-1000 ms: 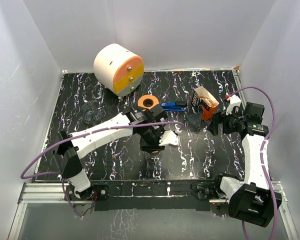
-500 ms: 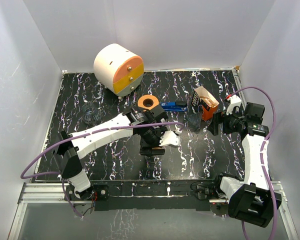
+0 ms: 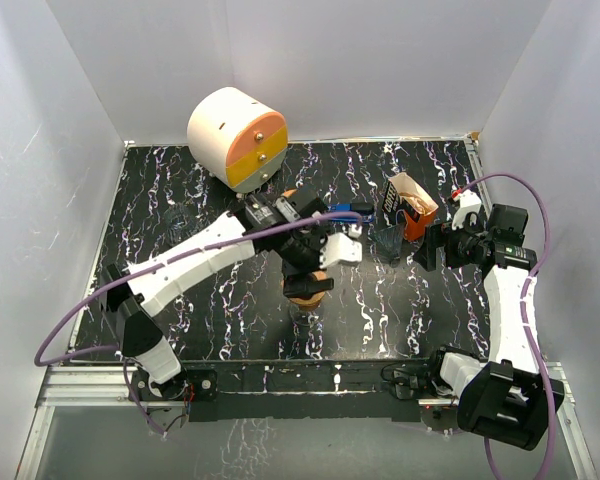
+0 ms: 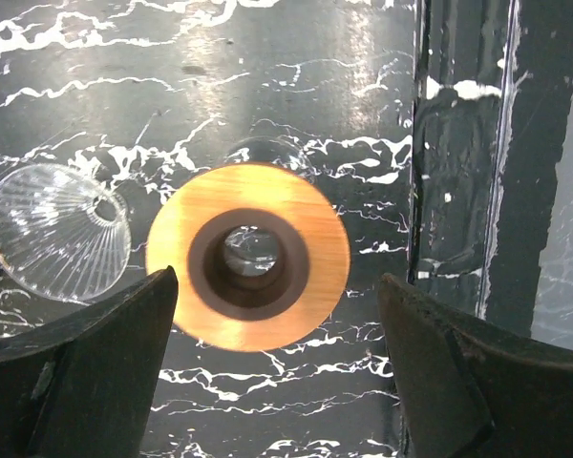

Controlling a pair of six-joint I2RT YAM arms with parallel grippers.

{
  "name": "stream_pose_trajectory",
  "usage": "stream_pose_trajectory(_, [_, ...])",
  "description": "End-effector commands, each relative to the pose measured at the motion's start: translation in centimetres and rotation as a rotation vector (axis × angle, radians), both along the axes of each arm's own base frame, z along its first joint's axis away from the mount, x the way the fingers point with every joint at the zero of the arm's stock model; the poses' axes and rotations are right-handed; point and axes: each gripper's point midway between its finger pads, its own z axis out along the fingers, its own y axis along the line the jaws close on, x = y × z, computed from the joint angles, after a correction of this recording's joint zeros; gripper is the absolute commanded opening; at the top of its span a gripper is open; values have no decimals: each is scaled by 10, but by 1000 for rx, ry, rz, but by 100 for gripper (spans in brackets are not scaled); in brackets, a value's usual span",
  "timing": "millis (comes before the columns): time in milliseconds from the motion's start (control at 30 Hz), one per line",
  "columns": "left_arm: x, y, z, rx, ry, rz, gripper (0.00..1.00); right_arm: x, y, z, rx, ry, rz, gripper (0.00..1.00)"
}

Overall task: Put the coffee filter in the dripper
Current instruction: Place the dripper holder onto the coffee server, then pick up the coffee dripper from the center of the board.

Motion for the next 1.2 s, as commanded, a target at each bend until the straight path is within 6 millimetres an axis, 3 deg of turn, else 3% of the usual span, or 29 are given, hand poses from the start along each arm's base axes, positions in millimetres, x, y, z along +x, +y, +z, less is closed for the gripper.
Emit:
stream_pose_trajectory(0, [16, 8, 55, -177, 35, 121, 85, 15, -1, 22, -4, -87, 15, 91])
stream_pose_trajectory(167, [52, 26, 82, -294, 59, 290, 85, 23, 3, 30, 33, -99, 34, 89])
stream_pose_trajectory(400, [96, 75, 98, -407, 63, 542, 86, 42, 13, 37, 109, -119, 70, 85])
stream_pose_trajectory(567, [122, 119, 92, -439, 44, 741, 88, 56, 11, 43, 117, -167, 51, 84])
stream_pose_trajectory(700, [134, 143, 75, -434, 50, 868, 88, 60, 12, 46, 116, -194, 54, 84])
stream_pose_trajectory(900, [140, 186, 69, -422, -30, 1023, 87, 59, 15, 41, 126, -183, 61, 84])
stream_pose_trajectory(1167, [123, 239, 44, -351, -83, 1153, 87, 53, 20, 27, 135, -167, 83, 84])
